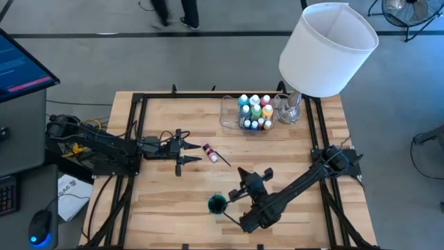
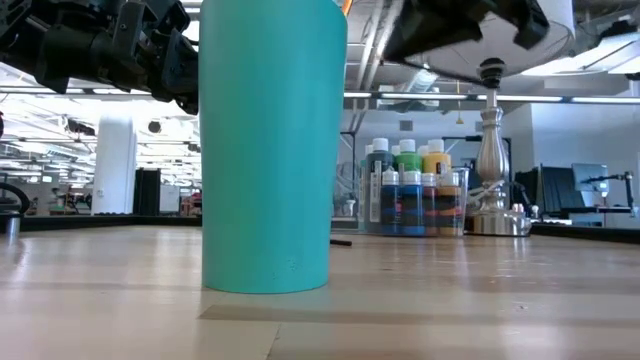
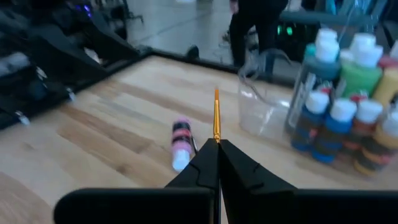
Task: Pick & Place Paint Supplies
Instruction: Put the gold paintbrush into the green cup
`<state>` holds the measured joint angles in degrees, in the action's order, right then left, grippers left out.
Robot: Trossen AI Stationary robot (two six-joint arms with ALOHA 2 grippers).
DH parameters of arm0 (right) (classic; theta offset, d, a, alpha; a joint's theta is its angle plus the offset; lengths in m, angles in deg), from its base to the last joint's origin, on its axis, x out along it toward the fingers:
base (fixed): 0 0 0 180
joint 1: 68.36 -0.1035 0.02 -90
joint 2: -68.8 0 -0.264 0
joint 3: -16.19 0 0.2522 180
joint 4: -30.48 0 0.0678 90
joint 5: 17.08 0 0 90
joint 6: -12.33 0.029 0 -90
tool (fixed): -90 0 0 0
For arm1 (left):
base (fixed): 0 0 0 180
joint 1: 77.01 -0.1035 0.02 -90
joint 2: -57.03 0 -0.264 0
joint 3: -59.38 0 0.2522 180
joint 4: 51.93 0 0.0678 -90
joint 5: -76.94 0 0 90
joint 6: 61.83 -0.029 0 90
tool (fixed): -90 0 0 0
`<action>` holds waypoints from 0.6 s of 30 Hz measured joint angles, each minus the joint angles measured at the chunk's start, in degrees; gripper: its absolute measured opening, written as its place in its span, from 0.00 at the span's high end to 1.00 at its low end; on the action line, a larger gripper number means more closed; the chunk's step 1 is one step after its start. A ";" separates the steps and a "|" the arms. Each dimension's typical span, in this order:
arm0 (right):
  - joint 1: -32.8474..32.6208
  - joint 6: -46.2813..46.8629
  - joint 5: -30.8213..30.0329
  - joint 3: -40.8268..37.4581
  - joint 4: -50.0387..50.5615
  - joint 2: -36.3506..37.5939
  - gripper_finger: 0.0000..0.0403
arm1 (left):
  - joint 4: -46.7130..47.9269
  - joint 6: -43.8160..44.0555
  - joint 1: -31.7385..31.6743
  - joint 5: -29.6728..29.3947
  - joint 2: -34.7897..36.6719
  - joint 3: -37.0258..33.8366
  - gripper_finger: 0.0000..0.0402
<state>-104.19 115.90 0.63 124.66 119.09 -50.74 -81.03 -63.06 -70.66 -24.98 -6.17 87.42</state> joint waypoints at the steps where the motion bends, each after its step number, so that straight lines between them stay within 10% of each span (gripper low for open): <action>1: -0.10 -0.83 -0.84 0.62 0.10 0.00 1.00 | 0.01 -0.01 0.01 0.00 0.01 0.00 0.70; 18: -2.77 -5.18 -16.39 3.40 -0.37 0.02 1.00 | -0.57 -0.24 -0.05 -0.29 -1.37 0.07 0.70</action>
<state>-106.96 110.72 -15.76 128.06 118.72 -50.72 -81.59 -63.30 -70.71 -25.27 -7.55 87.49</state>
